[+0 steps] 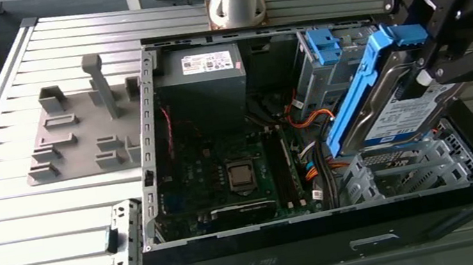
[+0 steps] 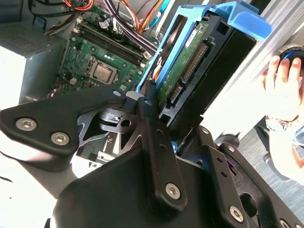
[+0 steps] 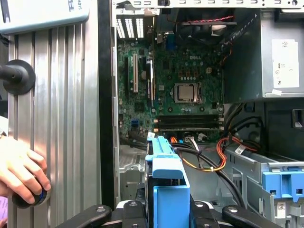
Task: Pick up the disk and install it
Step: 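Pick up the disk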
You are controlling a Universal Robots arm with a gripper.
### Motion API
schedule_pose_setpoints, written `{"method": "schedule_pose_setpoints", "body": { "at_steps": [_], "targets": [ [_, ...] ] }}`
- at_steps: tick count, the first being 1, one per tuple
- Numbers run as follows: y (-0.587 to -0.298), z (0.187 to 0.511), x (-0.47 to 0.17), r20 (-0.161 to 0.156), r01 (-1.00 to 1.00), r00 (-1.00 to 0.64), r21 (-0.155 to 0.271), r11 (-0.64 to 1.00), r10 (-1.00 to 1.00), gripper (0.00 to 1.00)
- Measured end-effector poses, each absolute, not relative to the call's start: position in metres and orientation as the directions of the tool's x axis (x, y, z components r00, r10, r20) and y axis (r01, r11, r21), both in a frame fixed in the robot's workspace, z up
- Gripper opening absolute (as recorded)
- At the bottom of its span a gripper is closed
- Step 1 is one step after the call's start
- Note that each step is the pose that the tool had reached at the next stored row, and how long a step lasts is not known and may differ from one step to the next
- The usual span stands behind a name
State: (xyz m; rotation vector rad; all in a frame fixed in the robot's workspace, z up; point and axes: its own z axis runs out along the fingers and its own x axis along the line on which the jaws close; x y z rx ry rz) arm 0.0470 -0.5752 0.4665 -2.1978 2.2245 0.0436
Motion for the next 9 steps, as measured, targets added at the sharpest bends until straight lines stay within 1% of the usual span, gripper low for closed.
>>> {"method": "schedule_pose_setpoints", "body": {
  "at_steps": [9],
  "targets": [
    [-0.575, 0.466, 0.060, -0.030, -1.000, -0.015, 0.010, 0.014, -0.999, 0.36]
  ]
}}
